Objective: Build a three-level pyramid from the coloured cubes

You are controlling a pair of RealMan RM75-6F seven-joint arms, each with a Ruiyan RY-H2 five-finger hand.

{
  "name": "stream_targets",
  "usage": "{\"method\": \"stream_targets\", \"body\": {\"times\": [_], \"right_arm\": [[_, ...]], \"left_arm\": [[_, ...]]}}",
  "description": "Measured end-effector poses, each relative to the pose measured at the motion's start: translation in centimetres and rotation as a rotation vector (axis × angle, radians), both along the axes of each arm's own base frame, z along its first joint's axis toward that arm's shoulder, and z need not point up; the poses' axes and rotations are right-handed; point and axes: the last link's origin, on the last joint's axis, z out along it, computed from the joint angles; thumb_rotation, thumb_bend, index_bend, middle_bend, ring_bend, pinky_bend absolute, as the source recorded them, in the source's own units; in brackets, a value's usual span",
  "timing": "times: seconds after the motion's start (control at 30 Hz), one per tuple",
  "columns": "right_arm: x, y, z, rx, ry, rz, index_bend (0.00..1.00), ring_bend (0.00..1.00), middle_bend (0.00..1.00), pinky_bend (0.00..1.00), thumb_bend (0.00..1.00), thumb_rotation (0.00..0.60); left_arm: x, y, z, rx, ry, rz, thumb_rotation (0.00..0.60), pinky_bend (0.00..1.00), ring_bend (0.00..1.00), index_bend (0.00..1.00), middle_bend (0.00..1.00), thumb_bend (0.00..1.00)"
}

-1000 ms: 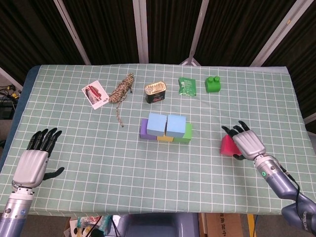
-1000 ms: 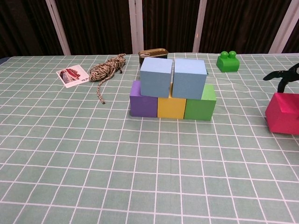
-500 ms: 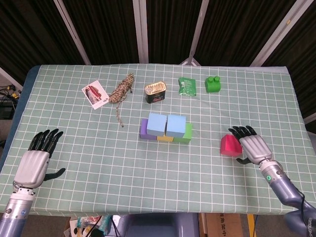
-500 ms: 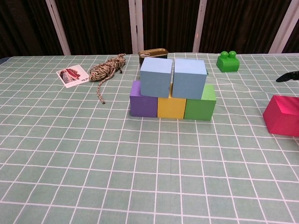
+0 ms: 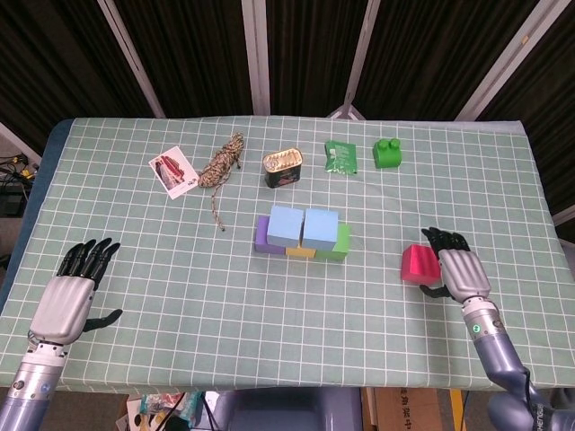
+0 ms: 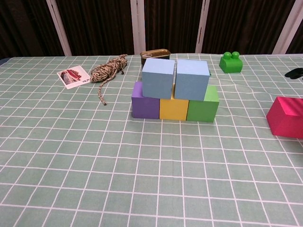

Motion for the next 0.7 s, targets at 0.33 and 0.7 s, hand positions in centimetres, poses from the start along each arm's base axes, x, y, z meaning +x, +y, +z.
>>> {"method": "stream_targets", "body": {"times": [0.33, 0.7], "right_arm": [[0.1, -0.4, -0.8, -0.014, 0.032, -0.110, 0.00, 0.05, 0.10, 0.00, 0.22, 0.600], [0.9, -1.1, -1.9, -0.007, 0.050, -0.140, 0.00, 0.09, 0.22, 0.00, 0.22, 0.600]], "left_arm": [[-0.3, 0.1, 0.0, -0.007, 0.001, 0.011, 0.600, 0.05, 0.01, 0.00, 0.03, 0.09], [-0.4, 0.2, -0.1, -0.013, -0.001, 0.016, 0.600, 0.05, 0.01, 0.00, 0.03, 0.09]]}}
